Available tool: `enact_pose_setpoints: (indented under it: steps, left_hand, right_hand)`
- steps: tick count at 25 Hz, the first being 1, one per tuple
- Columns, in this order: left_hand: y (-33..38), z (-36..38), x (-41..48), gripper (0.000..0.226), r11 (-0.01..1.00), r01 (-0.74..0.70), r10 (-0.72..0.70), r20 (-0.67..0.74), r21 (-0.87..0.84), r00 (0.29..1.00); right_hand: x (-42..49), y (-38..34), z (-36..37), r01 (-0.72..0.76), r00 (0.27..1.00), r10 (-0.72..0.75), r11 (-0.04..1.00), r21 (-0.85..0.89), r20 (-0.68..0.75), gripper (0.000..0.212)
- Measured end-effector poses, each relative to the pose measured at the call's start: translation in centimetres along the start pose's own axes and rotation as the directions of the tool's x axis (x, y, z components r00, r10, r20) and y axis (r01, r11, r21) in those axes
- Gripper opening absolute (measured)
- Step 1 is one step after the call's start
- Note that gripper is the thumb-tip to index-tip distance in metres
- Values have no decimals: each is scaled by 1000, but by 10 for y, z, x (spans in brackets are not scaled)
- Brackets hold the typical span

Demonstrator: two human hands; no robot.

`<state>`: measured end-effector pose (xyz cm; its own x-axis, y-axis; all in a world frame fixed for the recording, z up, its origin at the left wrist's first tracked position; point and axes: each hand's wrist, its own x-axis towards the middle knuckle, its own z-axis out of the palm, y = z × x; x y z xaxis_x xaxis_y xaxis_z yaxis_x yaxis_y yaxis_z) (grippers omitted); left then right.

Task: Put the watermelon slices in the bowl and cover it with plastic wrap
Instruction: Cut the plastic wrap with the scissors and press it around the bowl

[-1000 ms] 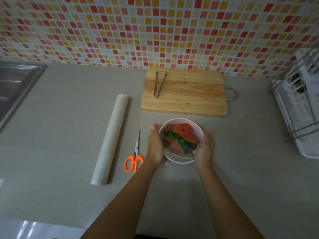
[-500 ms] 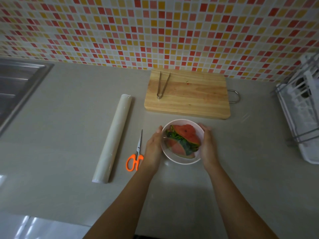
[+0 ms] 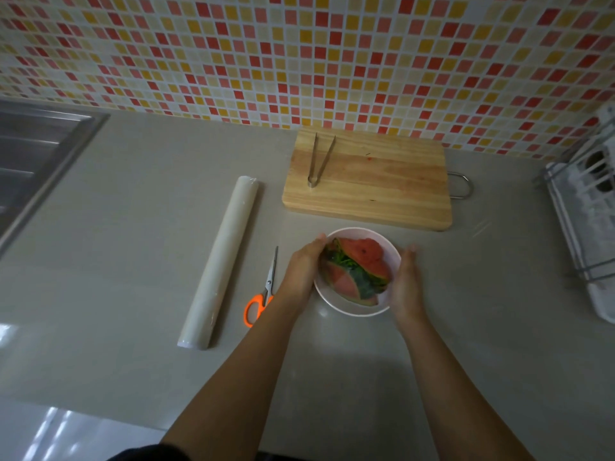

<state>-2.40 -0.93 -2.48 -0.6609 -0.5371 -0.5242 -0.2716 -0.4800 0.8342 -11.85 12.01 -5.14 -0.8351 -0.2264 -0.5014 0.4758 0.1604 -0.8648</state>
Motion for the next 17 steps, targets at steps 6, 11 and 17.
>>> enact_pose_setpoints:
  steps: [6, 11, 17]
  left_hand:
    - [7, 5, 2, 46, 998, 69, -68, -100, 8, 993]
    - [21, 6, 8, 53, 954, 35, -36, -2, 298, 999]
    - [22, 5, 2, 60, 997, 63, -61, -42, 38, 997]
  right_hand:
    - [0, -2, 7, -40, 998, 34, 990, 137, 47, 66]
    - [2, -1, 5, 24, 999, -27, 996, 86, 38, 65]
    - [-4, -7, 6, 40, 999, -38, 995, 96, -20, 61]
